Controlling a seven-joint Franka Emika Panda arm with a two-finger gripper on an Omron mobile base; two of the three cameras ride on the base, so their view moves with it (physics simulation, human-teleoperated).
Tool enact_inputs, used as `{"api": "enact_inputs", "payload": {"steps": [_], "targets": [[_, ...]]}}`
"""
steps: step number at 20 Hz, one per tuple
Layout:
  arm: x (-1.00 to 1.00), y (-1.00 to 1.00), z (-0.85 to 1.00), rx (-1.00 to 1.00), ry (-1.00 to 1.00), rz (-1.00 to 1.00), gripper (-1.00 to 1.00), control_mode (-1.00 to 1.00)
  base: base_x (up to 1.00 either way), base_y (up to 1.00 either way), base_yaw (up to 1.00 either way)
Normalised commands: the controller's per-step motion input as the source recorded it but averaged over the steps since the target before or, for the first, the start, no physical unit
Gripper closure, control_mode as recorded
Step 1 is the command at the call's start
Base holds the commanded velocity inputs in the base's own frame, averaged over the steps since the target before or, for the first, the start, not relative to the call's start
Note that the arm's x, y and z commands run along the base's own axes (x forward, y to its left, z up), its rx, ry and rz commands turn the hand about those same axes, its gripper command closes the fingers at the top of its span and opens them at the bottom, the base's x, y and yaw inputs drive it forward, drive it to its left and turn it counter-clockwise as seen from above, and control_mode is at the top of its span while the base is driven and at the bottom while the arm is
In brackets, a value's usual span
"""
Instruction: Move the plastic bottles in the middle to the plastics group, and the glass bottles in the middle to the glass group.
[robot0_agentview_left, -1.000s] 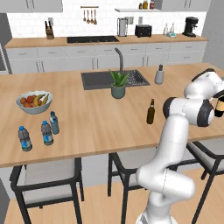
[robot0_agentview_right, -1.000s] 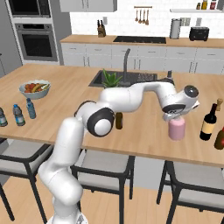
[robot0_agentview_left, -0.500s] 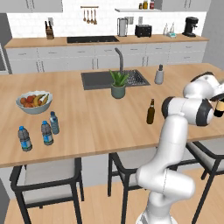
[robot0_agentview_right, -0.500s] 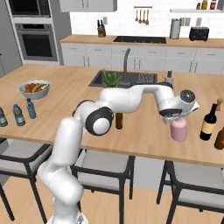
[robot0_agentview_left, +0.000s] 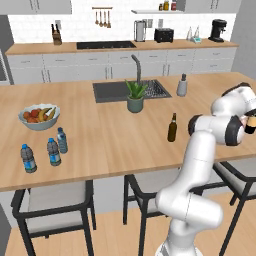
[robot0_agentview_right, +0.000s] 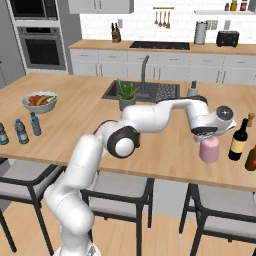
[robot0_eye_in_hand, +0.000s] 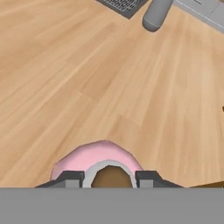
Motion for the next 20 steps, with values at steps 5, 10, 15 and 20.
{"api": "enact_inputs", "payload": {"steps": [5,10,15,20], "targets": [[0.0,-0.1,0.03,0.05,0.0,0.0,1.0,-1.0,0.0,0.0,0.0],[-0.28,0.24,-0.03,0.0,0.0,0.0,1.0,-1.0,0.0,0.0,0.0],[-0.3,0.28,-0.41,0.0,0.0,0.0,1.0,-1.0,0.0,0.0,0.0],[-0.12,0.25,-0.5,0.0,-0.02,0.0,1.0,-1.0,0.0,0.0,0.0]]}}
